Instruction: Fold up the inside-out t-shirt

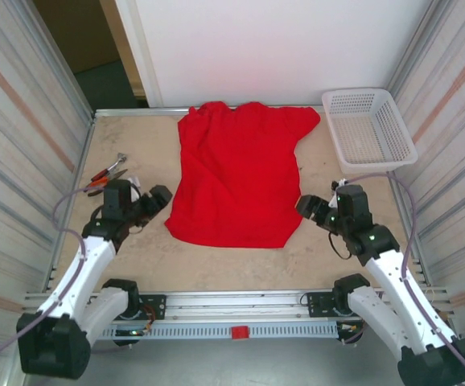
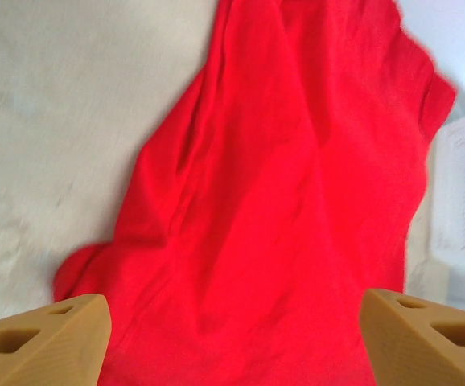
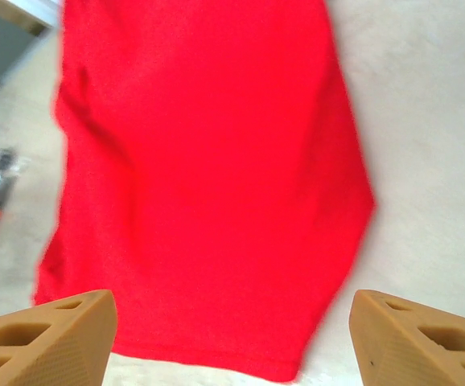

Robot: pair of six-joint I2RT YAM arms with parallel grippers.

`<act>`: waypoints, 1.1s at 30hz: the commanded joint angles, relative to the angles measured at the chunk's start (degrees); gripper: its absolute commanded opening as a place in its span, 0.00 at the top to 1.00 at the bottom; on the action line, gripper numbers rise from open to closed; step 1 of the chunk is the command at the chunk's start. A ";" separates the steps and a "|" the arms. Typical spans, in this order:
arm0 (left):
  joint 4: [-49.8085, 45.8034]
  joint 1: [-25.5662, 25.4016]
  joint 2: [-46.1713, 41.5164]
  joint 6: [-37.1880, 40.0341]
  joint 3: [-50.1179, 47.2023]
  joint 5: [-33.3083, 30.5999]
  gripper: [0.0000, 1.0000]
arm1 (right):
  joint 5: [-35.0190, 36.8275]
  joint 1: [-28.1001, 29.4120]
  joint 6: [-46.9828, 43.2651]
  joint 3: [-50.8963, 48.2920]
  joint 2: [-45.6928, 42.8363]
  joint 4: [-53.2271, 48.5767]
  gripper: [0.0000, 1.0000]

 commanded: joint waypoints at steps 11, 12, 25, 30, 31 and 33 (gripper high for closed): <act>11.14 -3.46 19.84 1.54 -4.43 -7.02 0.19 | -4.88 1.17 2.74 -8.62 20.06 19.10 0.31; 12.29 -3.68 21.48 1.41 -3.82 -7.01 0.18 | -4.88 1.67 3.12 -8.22 21.76 20.17 0.32; 17.47 -4.43 25.97 -1.77 -4.09 -5.77 1.00 | -3.10 6.75 3.86 -4.68 29.34 20.49 1.00; 10.03 -4.61 16.31 -4.98 -6.99 -7.56 1.00 | -1.14 7.19 2.76 -5.70 20.82 12.15 1.00; 7.88 -4.76 13.04 -6.19 -8.19 -8.38 1.00 | -0.81 7.20 2.63 -6.01 18.86 10.68 1.00; 2.43 -5.19 6.43 -8.88 -10.58 -9.82 1.00 | -0.69 7.20 2.64 -6.44 15.72 8.39 1.00</act>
